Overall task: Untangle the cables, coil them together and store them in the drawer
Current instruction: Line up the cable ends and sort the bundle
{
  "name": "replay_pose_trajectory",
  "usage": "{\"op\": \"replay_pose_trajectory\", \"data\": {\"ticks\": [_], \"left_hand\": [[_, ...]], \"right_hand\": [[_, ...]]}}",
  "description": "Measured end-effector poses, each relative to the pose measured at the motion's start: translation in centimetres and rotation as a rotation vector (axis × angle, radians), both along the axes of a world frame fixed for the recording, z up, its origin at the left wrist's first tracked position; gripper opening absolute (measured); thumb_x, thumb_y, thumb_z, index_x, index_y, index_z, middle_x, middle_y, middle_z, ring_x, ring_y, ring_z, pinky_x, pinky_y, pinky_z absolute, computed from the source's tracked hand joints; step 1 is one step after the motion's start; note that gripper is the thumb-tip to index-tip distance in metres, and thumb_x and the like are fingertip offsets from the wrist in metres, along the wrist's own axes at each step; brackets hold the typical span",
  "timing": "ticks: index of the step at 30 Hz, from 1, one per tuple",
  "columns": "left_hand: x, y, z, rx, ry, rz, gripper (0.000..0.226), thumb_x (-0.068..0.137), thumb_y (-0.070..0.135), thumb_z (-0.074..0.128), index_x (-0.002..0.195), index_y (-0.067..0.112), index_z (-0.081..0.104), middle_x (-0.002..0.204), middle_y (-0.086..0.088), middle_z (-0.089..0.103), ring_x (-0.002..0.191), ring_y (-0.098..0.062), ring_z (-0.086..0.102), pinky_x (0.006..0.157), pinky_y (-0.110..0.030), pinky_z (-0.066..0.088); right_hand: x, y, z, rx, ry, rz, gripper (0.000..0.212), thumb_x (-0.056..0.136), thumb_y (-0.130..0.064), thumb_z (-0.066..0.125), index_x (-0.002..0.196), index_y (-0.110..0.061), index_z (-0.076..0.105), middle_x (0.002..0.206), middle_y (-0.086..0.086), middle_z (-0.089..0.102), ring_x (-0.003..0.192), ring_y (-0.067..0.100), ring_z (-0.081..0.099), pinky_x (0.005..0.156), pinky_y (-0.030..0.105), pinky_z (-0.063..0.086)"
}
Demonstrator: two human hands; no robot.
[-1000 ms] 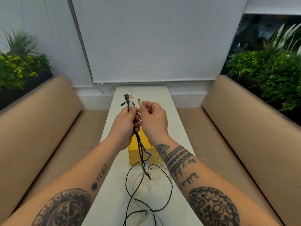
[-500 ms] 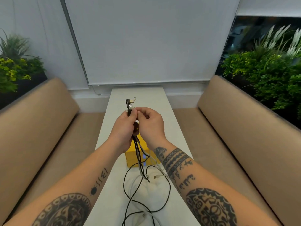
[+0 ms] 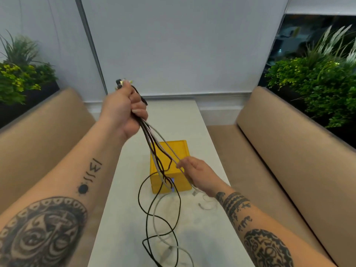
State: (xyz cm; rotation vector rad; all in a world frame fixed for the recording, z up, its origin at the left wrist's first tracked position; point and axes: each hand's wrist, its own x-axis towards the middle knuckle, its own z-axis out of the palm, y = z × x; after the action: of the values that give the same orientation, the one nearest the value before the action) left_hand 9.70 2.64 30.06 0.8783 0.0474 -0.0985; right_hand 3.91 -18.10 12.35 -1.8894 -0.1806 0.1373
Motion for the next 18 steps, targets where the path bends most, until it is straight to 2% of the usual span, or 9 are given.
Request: {"op": "replay_pose_trajectory", "data": {"ticks": [3,6,9,11,14,18], "left_hand": [[-0.1,0.4,2.0,-0.039,-0.051,0.009,0.044,0.109,0.041,0.036,0.069,0.022,0.038,0.051,0.01,0.03,0.036,-0.003,0.024,0.033,-0.014,0.021],[0.0,0.8,3.4,-0.105,-0.053,0.045,0.045,0.109,0.037,0.038,0.067,0.022,0.037,0.053,0.01,0.028,0.037,-0.003,0.023,0.033,-0.015,0.022],[0.3,1.5,4.3,-0.181,-0.057,0.072,0.045,0.108,0.034,0.038,0.065,0.023,0.036,0.054,0.01,0.027,0.038,-0.004,0.022,0.033,-0.015,0.021],[0.3,1.7,4.5,-0.2,-0.05,0.076,0.042,0.108,0.031,0.036,0.067,0.025,0.036,0.054,0.01,0.027,0.038,-0.004,0.022,0.033,-0.015,0.022],[0.4,1.6,4.3,-0.252,-0.029,0.078,0.044,0.109,0.033,0.038,0.066,0.022,0.038,0.053,0.01,0.028,0.038,-0.004,0.023,0.033,-0.015,0.023],[0.3,1.2,4.6,-0.298,-0.025,0.093,0.041,0.109,0.03,0.038,0.069,0.022,0.039,0.054,0.009,0.029,0.038,-0.005,0.024,0.034,-0.016,0.022]], "right_hand": [[-1.8,-1.8,-5.3,-0.152,0.045,-0.088,0.031,0.1,-0.053,0.044,0.096,-0.027,0.06,0.071,-0.01,0.054,0.059,0.003,0.047,0.061,0.036,0.045],[-3.9,-4.0,-10.2,-0.258,0.221,-0.098,0.023,0.098,-0.051,0.052,0.1,-0.028,0.058,0.083,-0.009,0.06,0.067,0.001,0.053,0.067,0.031,0.05],[-6.2,-6.6,-13.8,-0.358,0.363,-0.139,0.028,0.095,-0.049,0.058,0.099,-0.021,0.062,0.097,-0.004,0.067,0.082,0.007,0.06,0.079,0.031,0.049],[-7.6,-8.1,-14.9,-0.399,0.447,-0.132,0.026,0.095,-0.053,0.056,0.094,-0.027,0.06,0.098,-0.006,0.065,0.08,0.008,0.059,0.074,0.027,0.048],[-8.3,-9.3,-15.6,-0.408,0.609,-0.108,0.03,0.095,-0.051,0.057,0.1,-0.021,0.062,0.092,-0.001,0.063,0.061,0.013,0.055,0.056,0.024,0.047],[-9.0,-10.7,-15.6,-0.593,0.727,0.047,0.033,0.097,-0.045,0.054,0.091,-0.013,0.058,0.073,0.003,0.058,0.052,0.014,0.055,0.056,0.022,0.049]]}}
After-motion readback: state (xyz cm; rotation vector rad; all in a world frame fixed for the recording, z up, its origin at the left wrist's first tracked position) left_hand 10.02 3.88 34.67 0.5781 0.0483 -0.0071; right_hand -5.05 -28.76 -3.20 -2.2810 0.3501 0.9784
